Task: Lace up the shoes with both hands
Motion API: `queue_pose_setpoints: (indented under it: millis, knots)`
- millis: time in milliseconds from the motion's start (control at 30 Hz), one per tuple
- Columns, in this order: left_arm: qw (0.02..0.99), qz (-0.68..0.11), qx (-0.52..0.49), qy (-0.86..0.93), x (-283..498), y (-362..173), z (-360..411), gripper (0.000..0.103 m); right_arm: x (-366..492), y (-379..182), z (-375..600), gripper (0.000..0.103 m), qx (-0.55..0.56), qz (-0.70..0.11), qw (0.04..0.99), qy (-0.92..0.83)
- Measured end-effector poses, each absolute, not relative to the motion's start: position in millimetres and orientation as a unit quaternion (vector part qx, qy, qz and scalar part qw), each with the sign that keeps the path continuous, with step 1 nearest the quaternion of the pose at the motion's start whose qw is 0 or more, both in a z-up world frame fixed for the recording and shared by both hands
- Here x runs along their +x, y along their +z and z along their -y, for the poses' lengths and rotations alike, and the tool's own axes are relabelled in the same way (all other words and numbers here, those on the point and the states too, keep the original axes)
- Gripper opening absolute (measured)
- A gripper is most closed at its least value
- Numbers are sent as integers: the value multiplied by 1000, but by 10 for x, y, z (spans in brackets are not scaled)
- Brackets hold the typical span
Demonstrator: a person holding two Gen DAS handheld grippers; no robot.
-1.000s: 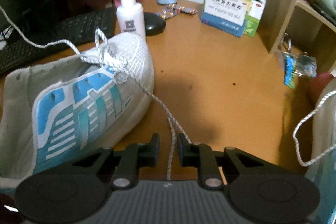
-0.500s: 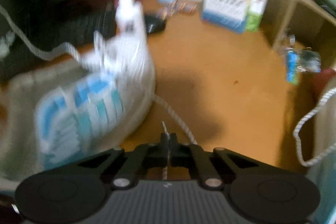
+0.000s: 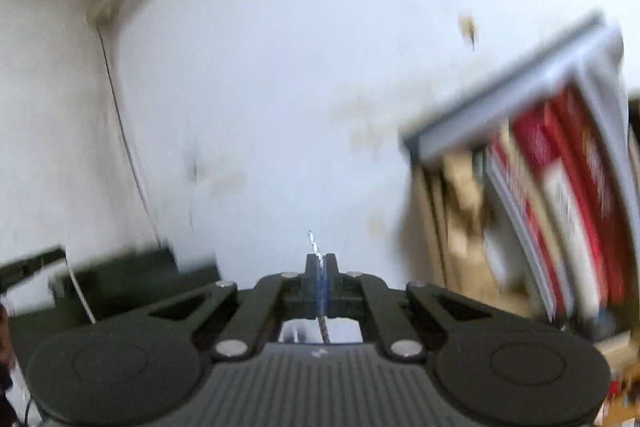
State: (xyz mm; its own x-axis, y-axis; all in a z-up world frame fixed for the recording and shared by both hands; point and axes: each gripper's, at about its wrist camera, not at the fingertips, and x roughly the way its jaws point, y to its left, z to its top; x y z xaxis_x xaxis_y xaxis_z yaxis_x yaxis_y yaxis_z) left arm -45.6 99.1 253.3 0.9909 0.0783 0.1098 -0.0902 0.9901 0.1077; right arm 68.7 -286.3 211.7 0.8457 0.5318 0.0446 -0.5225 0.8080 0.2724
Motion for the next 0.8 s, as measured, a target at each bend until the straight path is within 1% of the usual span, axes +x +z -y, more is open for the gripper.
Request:
queue_pose_setpoints:
  millis: [133, 300, 433, 667, 800]
  knots:
    - [993, 94, 65, 26, -543, 2883, -859, 0, 648, 2514, 2892, 1, 153, 32, 945, 287]
    - [991, 110, 76, 8, -465, 3033, -701, 0, 560, 2815, 2791, 1, 149, 60, 934, 320]
    - [992, 103, 73, -8, -394, 3116, -688, 0, 593, 2816, 2622, 1, 143, 57, 927, 343]
    - [993, 87, 72, -27, -263, 2934, -605, 0, 618, 2736, 2483, 1, 145, 43, 920, 363]
    - [993, 89, 74, -35, -220, 2949, -559, 0, 612, 2748, 2445, 1, 147, 43, 917, 368]
